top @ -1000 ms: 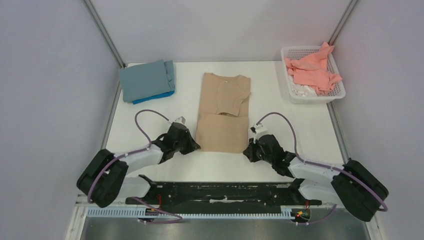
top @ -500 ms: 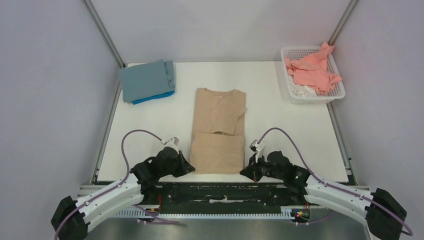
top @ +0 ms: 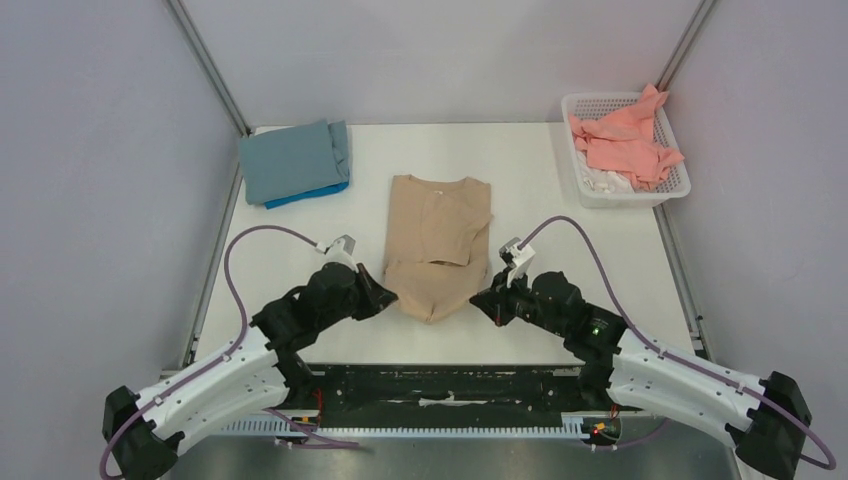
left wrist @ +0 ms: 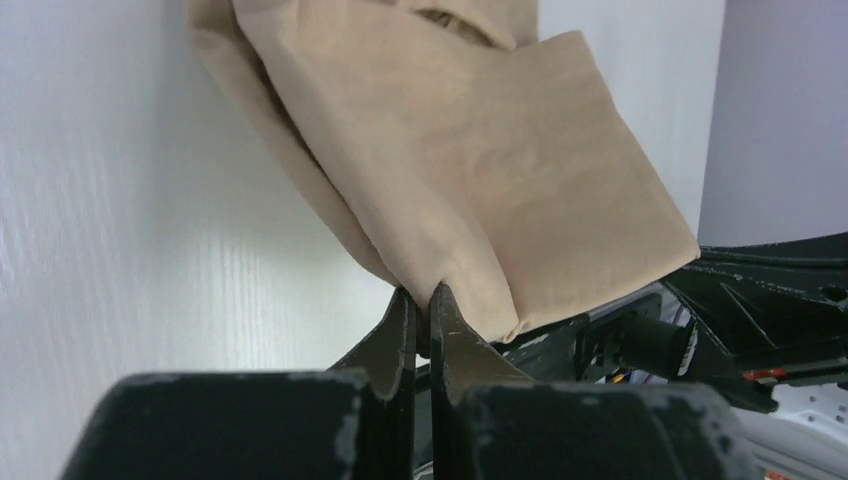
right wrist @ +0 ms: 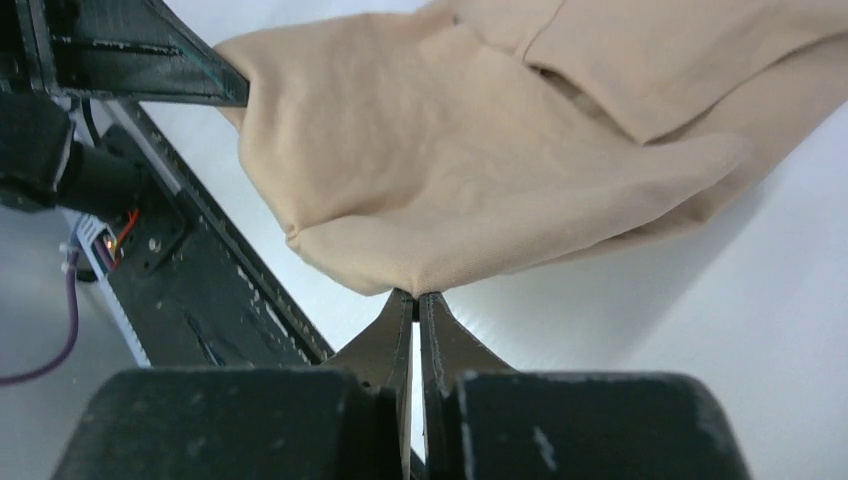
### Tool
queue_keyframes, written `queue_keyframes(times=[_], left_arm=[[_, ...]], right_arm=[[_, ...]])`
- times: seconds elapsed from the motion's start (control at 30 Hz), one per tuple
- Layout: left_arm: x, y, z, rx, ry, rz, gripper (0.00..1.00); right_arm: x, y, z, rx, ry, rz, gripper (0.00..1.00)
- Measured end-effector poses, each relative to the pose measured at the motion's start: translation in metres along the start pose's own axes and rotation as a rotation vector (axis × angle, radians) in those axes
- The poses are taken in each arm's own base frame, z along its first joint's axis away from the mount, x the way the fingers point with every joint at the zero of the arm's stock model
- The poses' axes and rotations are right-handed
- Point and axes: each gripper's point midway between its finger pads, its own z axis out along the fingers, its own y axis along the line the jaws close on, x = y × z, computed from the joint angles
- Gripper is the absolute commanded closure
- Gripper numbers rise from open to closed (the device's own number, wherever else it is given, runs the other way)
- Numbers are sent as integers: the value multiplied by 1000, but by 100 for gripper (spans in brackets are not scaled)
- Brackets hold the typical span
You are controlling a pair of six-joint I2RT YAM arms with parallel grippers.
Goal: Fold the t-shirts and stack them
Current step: Fold the long partially folded tshirt into a neat square
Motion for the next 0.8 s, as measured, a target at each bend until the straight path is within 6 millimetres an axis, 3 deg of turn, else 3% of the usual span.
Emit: queue_keyframes(times=[0.13,0.27,0.43,0.57,0.8], left_arm=[[-29,-29,-6,-1,-53,26,98],[-54,-54,-19,-9,-95,44,98],[-67,-64,-41,8,-130,40,98],[-66,-60,-49,-1,-125,41,98],[-66,-44,-50,-69,-135,48,98]], right_arm=[[-41,3,1,50,-58,-21,100],[-67,8,-2,66,-73,-44,100],[-90,22,-12,33,-83,-67,100],[-96,31,-18,0,-80,-73,100],[-82,29,-20,-3,-35,-61,100]])
